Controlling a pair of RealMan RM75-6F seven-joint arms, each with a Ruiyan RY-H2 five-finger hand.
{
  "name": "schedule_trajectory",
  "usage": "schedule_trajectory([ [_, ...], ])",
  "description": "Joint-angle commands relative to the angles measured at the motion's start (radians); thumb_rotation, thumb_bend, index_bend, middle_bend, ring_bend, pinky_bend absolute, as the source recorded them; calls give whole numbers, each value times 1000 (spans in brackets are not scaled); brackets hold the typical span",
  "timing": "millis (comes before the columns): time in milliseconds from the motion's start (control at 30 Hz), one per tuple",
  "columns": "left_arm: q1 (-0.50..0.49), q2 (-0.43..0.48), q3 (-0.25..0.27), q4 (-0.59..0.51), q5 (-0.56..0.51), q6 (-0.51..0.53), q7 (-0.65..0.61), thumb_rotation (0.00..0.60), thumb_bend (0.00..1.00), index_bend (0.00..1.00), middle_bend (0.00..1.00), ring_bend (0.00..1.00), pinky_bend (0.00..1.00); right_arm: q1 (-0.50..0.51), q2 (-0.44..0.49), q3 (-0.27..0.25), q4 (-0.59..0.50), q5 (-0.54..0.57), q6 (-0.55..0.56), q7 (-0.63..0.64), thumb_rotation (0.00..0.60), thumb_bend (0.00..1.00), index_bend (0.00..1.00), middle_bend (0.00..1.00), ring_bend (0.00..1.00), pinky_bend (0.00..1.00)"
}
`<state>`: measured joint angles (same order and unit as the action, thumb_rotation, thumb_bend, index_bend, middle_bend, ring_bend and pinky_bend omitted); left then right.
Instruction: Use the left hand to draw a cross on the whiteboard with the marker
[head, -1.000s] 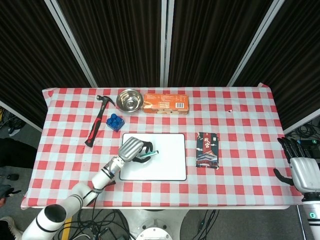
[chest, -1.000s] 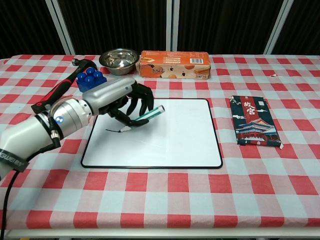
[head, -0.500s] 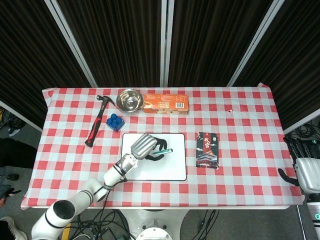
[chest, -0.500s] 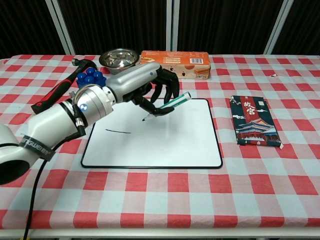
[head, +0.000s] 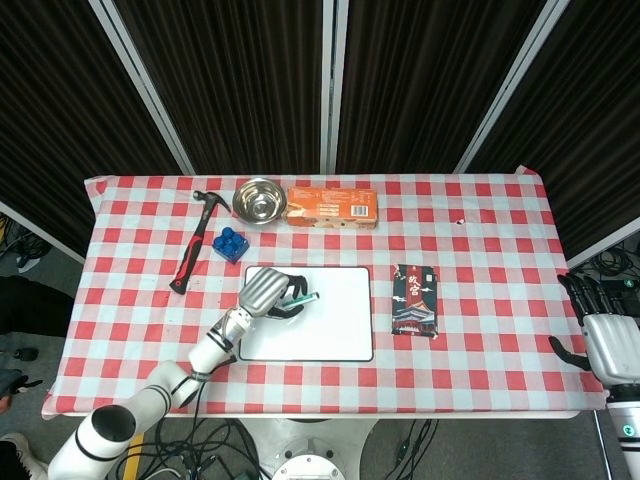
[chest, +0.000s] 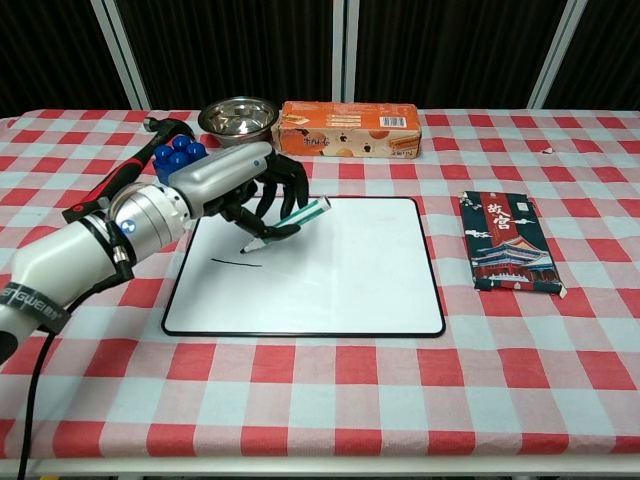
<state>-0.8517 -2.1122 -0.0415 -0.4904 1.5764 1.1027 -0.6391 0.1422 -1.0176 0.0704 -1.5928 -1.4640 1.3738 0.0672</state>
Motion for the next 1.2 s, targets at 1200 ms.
schedule_trajectory([
  [1200, 38, 19, -44, -152, -28, 13, 47, 600, 427, 486, 571, 644, 929, 3, 1, -4, -11, -2, -4, -10, 600, 162, 0, 58, 0, 118],
])
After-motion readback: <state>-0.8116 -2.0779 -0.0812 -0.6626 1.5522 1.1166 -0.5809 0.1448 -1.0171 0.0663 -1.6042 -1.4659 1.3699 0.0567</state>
